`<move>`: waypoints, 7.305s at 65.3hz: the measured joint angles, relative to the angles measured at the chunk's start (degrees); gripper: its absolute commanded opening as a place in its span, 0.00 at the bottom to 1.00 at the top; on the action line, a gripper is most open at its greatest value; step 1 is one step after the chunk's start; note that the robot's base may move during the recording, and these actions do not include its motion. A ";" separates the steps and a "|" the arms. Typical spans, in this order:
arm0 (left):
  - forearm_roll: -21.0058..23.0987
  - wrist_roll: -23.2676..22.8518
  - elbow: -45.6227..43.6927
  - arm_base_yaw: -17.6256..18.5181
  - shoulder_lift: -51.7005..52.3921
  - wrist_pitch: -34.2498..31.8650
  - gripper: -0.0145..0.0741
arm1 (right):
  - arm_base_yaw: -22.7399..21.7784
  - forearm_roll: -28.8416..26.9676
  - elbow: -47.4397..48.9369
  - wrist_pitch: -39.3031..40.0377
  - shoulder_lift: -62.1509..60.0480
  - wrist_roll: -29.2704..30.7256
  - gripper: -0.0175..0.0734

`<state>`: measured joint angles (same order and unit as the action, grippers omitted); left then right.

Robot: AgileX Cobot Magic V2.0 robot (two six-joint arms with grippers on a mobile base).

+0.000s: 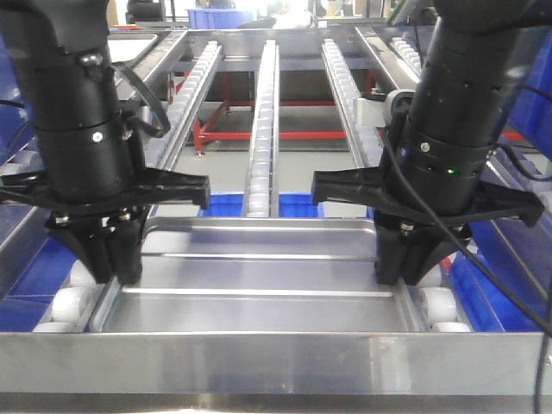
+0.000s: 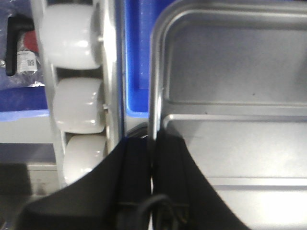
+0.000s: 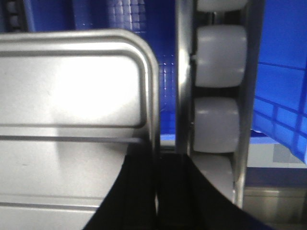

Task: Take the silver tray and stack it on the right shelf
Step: 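Lift the silver tray with both grippers and pull it toward the robot, then hold the tray level with both grippers while the base turns away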

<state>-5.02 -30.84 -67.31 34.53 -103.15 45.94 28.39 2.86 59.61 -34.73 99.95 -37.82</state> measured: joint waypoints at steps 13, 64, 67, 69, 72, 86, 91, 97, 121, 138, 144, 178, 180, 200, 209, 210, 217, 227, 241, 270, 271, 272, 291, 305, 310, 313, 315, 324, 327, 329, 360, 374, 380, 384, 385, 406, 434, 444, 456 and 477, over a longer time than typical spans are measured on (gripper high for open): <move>0.35 0.00 -1.49 0.00 4.38 3.65 0.06 | 0.00 0.13 1.33 -4.60 -5.05 -0.11 0.28; 0.36 -13.85 12.63 10.56 28.42 12.05 0.06 | 14.06 3.40 -8.41 -15.89 -26.07 -17.87 0.28; -0.75 -16.23 13.13 12.43 29.52 12.92 0.06 | 15.97 4.13 -8.89 -16.58 -27.47 -19.54 0.28; -1.45 -17.24 13.43 13.75 29.92 13.31 0.06 | 16.77 4.60 -9.02 -17.07 -28.03 -20.49 0.28; -2.26 -19.43 13.78 15.78 30.75 14.04 0.06 | 18.52 5.25 -9.26 -18.46 -29.19 -21.64 0.28; -4.93 -27.52 14.49 24.36 32.23 17.68 0.06 | 25.27 7.65 -10.16 -23.02 -32.14 -27.10 0.28; -5.72 -29.58 14.49 26.61 32.51 18.64 0.06 | 27.75 7.95 -11.32 -23.59 -32.93 -29.34 0.28; -5.87 -31.41 14.49 29.05 32.83 19.42 0.06 | 30.86 8.49 -12.72 -24.28 -33.75 -32.36 0.28; -6.22 -36.94 15.56 34.68 33.79 20.20 0.06 | 34.68 10.60 -12.92 -27.27 -34.96 -36.30 0.28; -5.56 -38.27 17.92 34.78 37.41 18.80 0.06 | 34.68 10.72 -12.92 -26.49 -35.30 -36.34 0.28; -5.78 -38.27 18.41 34.78 38.98 18.80 0.06 | 34.68 10.72 -12.92 -25.73 -35.30 -36.34 0.28; -7.72 -38.60 18.63 34.90 39.29 19.58 0.06 | 34.68 10.72 -12.92 -24.58 -35.30 -36.69 0.28; -7.80 -38.60 18.63 34.90 39.16 19.58 0.06 | 34.68 10.72 -12.92 -24.58 -35.30 -36.69 0.28; -8.32 -38.60 16.68 35.02 35.71 19.71 0.06 | 34.68 10.72 -12.92 -26.57 -35.30 -36.82 0.28; -8.95 -38.60 16.20 35.15 35.71 19.83 0.06 | 34.68 10.72 -12.92 -26.94 -35.30 -36.96 0.28; -8.95 -38.60 16.20 35.15 35.71 19.83 0.06 | 34.68 10.72 -12.92 -26.94 -35.30 -36.96 0.28; -9.02 -38.60 16.20 35.15 35.71 19.83 0.06 | 34.68 10.72 -12.92 -26.94 -35.30 -36.96 0.28; -9.02 -38.60 16.20 35.15 35.71 19.83 0.06 | 34.68 10.80 -12.92 -26.94 -35.30 -36.96 0.28; -9.02 -38.60 16.20 35.15 35.71 19.83 0.06 | 34.68 10.80 -12.92 -26.94 -35.30 -36.96 0.28; -9.02 -38.60 16.20 35.15 35.71 19.83 0.06 | 34.68 10.80 -12.92 -27.21 -35.30 -36.96 0.28; -9.02 -38.60 16.20 35.15 35.71 19.83 0.06 | 34.68 10.80 -12.92 -27.21 -35.30 -36.96 0.28; -9.02 -38.60 16.20 35.15 35.71 19.83 0.06 | 34.68 10.80 -12.92 -27.21 -35.30 -36.96 0.28; -9.02 -38.60 16.20 35.15 35.71 19.72 0.06 | 34.68 10.80 -12.92 -27.21 -35.30 -37.05 0.28; -9.02 -38.60 16.20 35.15 35.64 19.72 0.06 | 34.68 10.80 -12.92 -27.21 -35.30 -37.05 0.28; -9.02 -38.60 16.20 35.15 35.64 19.72 0.06 | 34.68 10.80 -12.92 -27.21 -35.30 -37.05 0.28; -9.02 -38.60 16.20 35.15 35.59 19.72 0.06 | 34.68 10.80 -12.92 -27.21 -35.30 -37.05 0.28; -9.02 -38.60 16.20 35.15 35.59 19.72 0.06 | 34.68 10.80 -12.92 -27.21 -35.30 -37.05 0.28; -9.02 -38.60 16.20 35.15 35.59 19.72 0.06 | 34.68 10.80 -12.92 -27.21 -35.30 -37.05 0.28; -9.02 -38.60 16.20 35.15 35.59 19.72 0.06 | 34.68 10.80 -12.92 -27.21 -35.30 -37.05 0.28; -9.02 -38.60 16.20 35.15 35.59 19.72 0.06 | 34.68 10.80 -12.92 -27.21 -35.30 -37.05 0.28; -9.02 -38.60 16.20 35.15 35.59 19.81 0.06 | 34.68 10.80 -12.92 -27.35 -35.30 -37.05 0.28; -8.80 -38.50 16.12 35.15 35.59 19.13 0.06 | 34.68 10.80 -12.92 -28.44 -35.30 -37.05 0.28; -8.72 -38.50 16.12 35.15 35.59 19.13 0.06 | 34.68 10.80 -12.92 -28.52 -35.30 -37.05 0.28; -8.72 -38.50 16.12 35.20 35.59 19.13 0.06 | 34.68 10.80 -12.92 -28.52 -35.30 -37.05 0.28; -8.72 -38.50 16.12 35.20 35.59 19.13 0.06 | 34.68 10.80 -12.92 -28.52 -35.30 -37.05 0.28; -8.59 -38.50 16.12 35.20 35.59 18.99 0.06 | 34.68 10.80 -12.92 -28.67 -35.30 -37.05 0.28; -8.59 -38.50 16.12 35.20 35.59 18.99 0.06 | 34.68 10.69 -12.92 -28.77 -35.30 -37.05 0.28; -8.59 -38.50 16.12 35.20 35.59 18.99 0.06 | 34.68 10.69 -12.92 -28.80 -35.30 -37.05 0.28; -8.59 -38.50 16.12 35.20 35.59 18.99 0.06 | 34.68 10.69 -12.92 -28.90 -35.30 -37.05 0.28; -8.59 -38.50 16.12 35.20 35.59 18.95 0.06 | 34.68 10.59 -12.92 -28.92 -35.34 -37.05 0.28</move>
<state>-13.61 -69.34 -51.19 69.73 -67.56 64.89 63.08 13.45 46.69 -63.66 64.62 -74.87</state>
